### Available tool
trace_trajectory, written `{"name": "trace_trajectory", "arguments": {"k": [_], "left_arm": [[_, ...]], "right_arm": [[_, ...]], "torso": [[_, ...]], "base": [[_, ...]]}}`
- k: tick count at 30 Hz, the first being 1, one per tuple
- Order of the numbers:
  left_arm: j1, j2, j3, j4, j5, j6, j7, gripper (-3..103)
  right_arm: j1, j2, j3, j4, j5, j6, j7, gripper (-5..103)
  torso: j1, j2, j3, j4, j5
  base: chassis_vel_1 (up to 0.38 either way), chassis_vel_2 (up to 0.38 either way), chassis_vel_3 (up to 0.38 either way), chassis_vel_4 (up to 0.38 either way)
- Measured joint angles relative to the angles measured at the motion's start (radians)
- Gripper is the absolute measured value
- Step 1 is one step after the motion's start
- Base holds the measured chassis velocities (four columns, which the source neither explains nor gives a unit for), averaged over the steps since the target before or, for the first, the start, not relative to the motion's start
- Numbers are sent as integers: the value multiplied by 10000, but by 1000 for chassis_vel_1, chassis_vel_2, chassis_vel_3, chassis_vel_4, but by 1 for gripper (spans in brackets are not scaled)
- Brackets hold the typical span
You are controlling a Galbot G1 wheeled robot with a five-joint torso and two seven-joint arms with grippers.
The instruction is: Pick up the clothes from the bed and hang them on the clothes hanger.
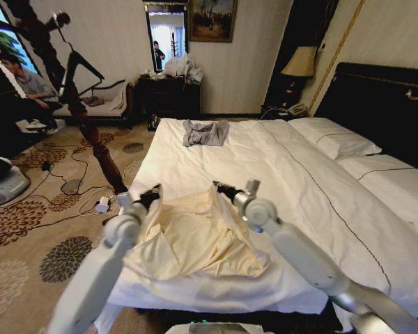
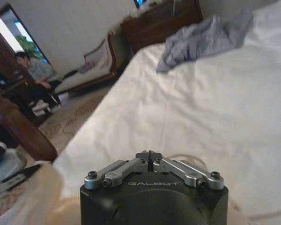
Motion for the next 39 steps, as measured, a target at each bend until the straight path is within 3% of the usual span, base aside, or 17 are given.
{"name": "trace_trajectory", "arguments": {"k": [5, 7, 8, 9, 14, 15, 17, 19, 23, 24, 26, 28, 32, 34, 36, 37, 39], "left_arm": [[40, -628, 500, 468, 99, -22, -184, 0], [284, -790, 590, 398, 48, 260, -342, -2], [548, -804, 547, 109, -50, 747, -574, 3], [548, -804, 547, 109, -50, 747, -574, 3], [1470, -309, -133, -1385, -1404, 2560, -1377, 19], [1958, 28, -591, -2052, -1951, 2981, -1380, 30], [2221, 183, -850, -2405, -2205, 3099, -1357, 30], [2840, 466, -1511, -3252, -2675, 3190, -1175, 41], [3910, 967, -3107, -4770, -3011, 3023, -721, 57], [3910, 967, -3107, -4770, -3011, 3023, -721, 57], [4252, 1113, -3776, -5204, -2517, 2552, -598, 62], [4793, 980, -4640, -5571, -1257, 1748, -418, 79], [4877, 906, -5299, -5799, -915, 1561, -403, 89], [4474, 1515, -6252, -5912, -1163, 1608, -404, 94], [4084, 2607, -7019, -5739, -1888, 1642, -381, 100], [4084, 2607, -7019, -5739, -1888, 1642, -381, 100], [3534, 4020, -7394, -5059, -2558, 1150, -371, 100]], "right_arm": [[-67, 303, -278, -248, 37, -59, 67, 0], [-139, 358, -354, -127, 314, -374, 402, -3], [-250, 310, -356, 128, 779, -745, 719, 8], [-250, 310, -356, 128, 779, -745, 719, 8], [-976, -429, 12, 1247, 1560, -2085, 1512, 24], [-1571, -906, 359, 1936, 1685, -2510, 1588, 29], [-1876, -1109, 559, 2285, 1709, -2639, 1587, 34], [-2609, -1560, 1256, 3073, 1634, -2710, 1479, 40], [-3571, -2319, 2951, 4248, 978, -1942, 815, 56], [-3571, -2319, 2951, 4248, 978, -1942, 815, 56], [-3828, -2367, 3849, 4447, 221, -1123, 287, 67], [-4125, -1819, 5401, 4731, -334, -291, -93, 78], [-4290, -1341, 6213, 4866, -477, 141, -146, 88], [-4577, -1181, 6851, 4925, -1083, 400, -427, 97], [-4798, -1198, 7272, 4953, -1338, 496, -686, 99], [-4798, -1198, 7272, 4953, -1338, 496, -686, 99], [-4926, -1221, 7571, 4955, -1322, 529, -757, 100]], "torso": [[-3, 0, -1, 2, -1], [-3, 0, -1, 2, -1], [-3, 1, -2, 4, -1], [-3, 1, -2, 4, -1], [-5, 2, -4, 4, 1], [-5, 3, -4, 1, -1], [-6, 2, -4, 0, 1], [-6, 3, -5, 0, -1], [-9, 6, -6, 2, -2], [-9, 6, -6, 2, -2], [-8, 5, -5, 4, 1], [-5, 5, -4, 5, -5], [-7, 5, -4, 8, -2], [-6, 4, -4, 4, -4], [-4, 3, -3, 0, -3], [-4, 3, -3, 0, -3], [-4, 3, -3, 1, 2]], "base": [[0, 0, 0, 0], [0, 0, 0, 0], [0, 0, 0, 0], [0, 0, 0, 0], [0, 0, 0, 0], [0, 0, 0, 0], [0, 0, 0, 0], [0, 0, 0, 0], [0, 0, 0, 0], [0, 0, 0, 0], [0, 0, 0, 0], [0, 0, 0, 0], [0, 0, 0, 0], [0, 0, 0, 0], [0, 0, 0, 0], [0, 0, 0, 0], [0, 0, 0, 0]]}}
